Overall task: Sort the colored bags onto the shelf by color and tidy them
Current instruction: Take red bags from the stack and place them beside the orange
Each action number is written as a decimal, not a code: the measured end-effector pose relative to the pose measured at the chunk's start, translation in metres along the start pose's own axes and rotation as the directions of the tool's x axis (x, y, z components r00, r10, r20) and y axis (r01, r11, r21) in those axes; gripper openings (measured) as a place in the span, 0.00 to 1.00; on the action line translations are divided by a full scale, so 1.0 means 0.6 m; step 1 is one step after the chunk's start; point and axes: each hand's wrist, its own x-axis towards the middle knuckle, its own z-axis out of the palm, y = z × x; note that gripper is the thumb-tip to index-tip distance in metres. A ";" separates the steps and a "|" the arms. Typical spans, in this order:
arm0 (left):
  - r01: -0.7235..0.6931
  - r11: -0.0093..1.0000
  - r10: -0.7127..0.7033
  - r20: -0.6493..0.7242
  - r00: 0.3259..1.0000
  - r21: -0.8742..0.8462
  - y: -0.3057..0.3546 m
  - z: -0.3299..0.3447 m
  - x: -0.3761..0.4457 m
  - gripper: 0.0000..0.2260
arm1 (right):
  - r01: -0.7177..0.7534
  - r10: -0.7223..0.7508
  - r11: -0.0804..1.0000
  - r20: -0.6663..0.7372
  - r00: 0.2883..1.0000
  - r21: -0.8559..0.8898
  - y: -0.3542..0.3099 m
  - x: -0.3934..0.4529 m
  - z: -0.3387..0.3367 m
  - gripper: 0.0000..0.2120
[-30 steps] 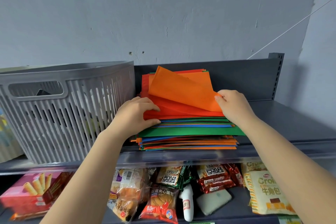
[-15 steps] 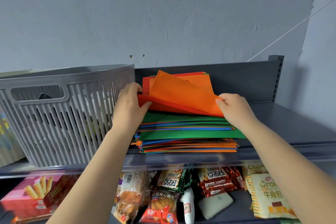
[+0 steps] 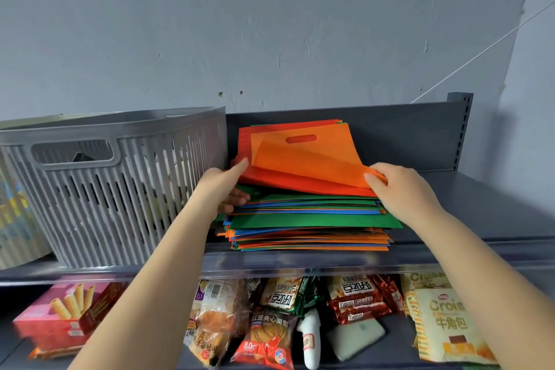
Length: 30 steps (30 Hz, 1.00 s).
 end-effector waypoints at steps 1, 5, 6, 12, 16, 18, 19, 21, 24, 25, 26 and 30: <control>0.013 1.000 -0.012 0.008 1.000 -0.014 -0.003 0.001 0.001 0.16 | -0.002 0.003 1.000 0.030 1.000 -0.017 0.004 -0.003 -0.003 0.17; -0.082 0.996 0.084 -0.043 0.996 0.032 -0.015 0.003 -0.010 0.07 | -0.070 0.055 0.992 0.141 0.988 0.102 0.016 -0.016 -0.011 0.28; -0.144 0.988 0.148 -0.068 0.987 0.054 -0.017 0.002 -0.017 0.08 | -0.101 0.080 0.981 0.131 0.988 0.163 0.019 -0.017 -0.010 0.28; -0.462 0.885 0.466 -0.143 0.873 0.064 -0.043 0.010 -0.065 0.17 | -0.317 0.285 0.908 0.150 0.947 0.275 0.044 -0.013 0.004 0.28; -0.559 0.829 0.553 -0.196 0.810 0.027 -0.068 0.007 -0.082 0.19 | -0.456 0.412 0.679 0.216 0.885 0.575 0.064 -0.006 0.000 0.21; -0.583 0.807 0.554 -0.217 0.804 -0.099 -0.079 0.008 -0.093 0.20 | -0.507 0.451 0.491 0.291 0.844 0.708 0.069 -0.009 -0.012 0.13; -0.584 0.795 0.546 -0.227 0.807 -0.165 -0.082 0.009 -0.101 0.20 | -0.522 0.445 0.429 0.331 0.832 0.737 0.070 -0.013 -0.018 0.09; -0.578 0.754 0.529 -0.233 0.816 -0.312 -0.088 0.009 -0.112 0.20 | -0.511 0.386 0.432 0.360 0.849 0.743 0.071 -0.024 -0.027 0.06; -0.558 0.688 0.505 -0.246 0.827 -0.463 -0.094 0.008 -0.115 0.17 | -0.343 0.365 0.652 0.116 0.924 0.676 0.075 -0.046 -0.030 0.05; -0.550 0.670 0.492 -0.258 0.832 -0.498 -0.096 0.007 -0.115 0.17 | -0.299 0.372 0.691 0.031 0.928 0.658 0.079 -0.056 -0.031 0.06; -0.544 0.650 0.482 -0.264 0.835 -0.531 -0.096 0.008 -0.116 0.17 | -0.271 0.378 0.678 -0.008 0.926 0.683 0.082 -0.068 -0.036 0.08; -0.503 0.586 0.459 -0.252 0.852 -0.636 -0.108 0.013 -0.120 0.17 | -0.204 0.416 0.297 0.066 0.907 0.933 0.101 -0.135 -0.065 0.10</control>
